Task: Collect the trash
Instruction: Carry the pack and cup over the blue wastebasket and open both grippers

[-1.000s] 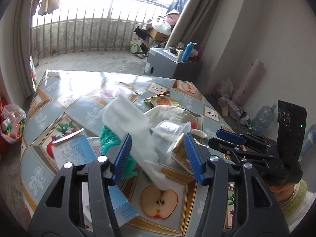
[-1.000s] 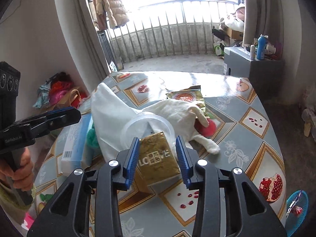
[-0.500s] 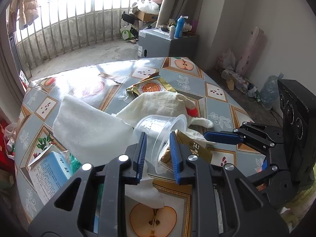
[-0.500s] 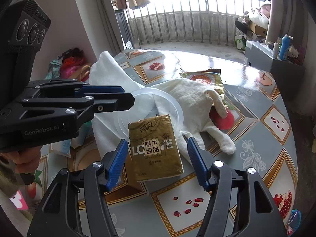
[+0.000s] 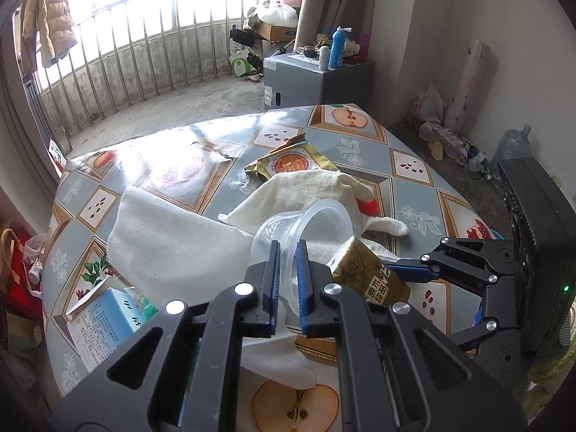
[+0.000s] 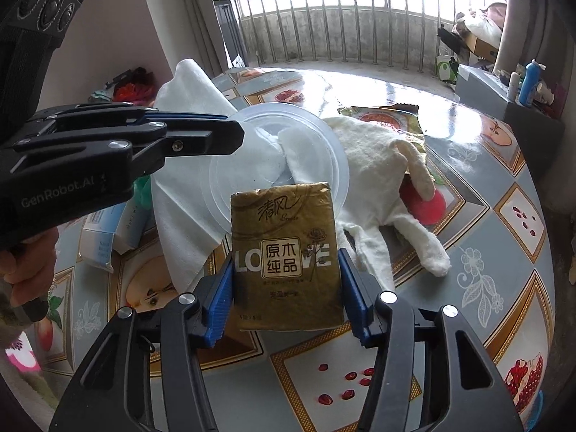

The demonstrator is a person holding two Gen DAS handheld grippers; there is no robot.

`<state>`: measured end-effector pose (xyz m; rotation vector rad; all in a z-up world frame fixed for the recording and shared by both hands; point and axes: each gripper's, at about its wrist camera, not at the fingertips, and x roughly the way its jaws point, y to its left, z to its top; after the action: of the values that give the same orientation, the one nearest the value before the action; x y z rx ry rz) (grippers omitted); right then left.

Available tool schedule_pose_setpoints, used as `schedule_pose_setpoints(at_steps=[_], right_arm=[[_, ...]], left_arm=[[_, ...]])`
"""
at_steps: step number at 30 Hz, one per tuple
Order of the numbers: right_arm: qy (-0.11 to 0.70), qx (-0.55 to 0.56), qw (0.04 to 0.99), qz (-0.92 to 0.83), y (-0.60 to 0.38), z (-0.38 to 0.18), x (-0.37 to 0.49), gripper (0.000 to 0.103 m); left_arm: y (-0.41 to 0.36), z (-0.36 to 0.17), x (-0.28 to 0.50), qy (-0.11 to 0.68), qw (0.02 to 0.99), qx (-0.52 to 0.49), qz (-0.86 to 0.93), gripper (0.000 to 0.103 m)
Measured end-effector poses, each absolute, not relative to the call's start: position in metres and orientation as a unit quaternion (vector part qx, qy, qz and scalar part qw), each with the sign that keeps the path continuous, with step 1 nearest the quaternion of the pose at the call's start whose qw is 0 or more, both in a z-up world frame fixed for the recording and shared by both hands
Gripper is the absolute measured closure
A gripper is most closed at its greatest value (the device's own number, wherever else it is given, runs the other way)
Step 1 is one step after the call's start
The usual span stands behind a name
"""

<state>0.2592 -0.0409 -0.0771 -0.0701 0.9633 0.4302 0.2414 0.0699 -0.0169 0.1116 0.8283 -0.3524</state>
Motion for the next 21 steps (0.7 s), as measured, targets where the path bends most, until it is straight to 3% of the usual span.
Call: schedule_pose_setpoints(at_steps=[14, 21], right_arm=[[0.409, 0.061, 0.892, 0.181, -0.09, -0.021, 0.204, 0.051], [0.351, 0.135, 0.917, 0.129, -0.152, 0.012, 0.147, 0.051]], left_arm=[[0.074, 0.035, 0.201, 0.363, 0.914, 0.027, -0.178, 0.1], [0.023, 0.062, 0.184, 0.351, 0.904, 0.028, -0.241, 0.1]])
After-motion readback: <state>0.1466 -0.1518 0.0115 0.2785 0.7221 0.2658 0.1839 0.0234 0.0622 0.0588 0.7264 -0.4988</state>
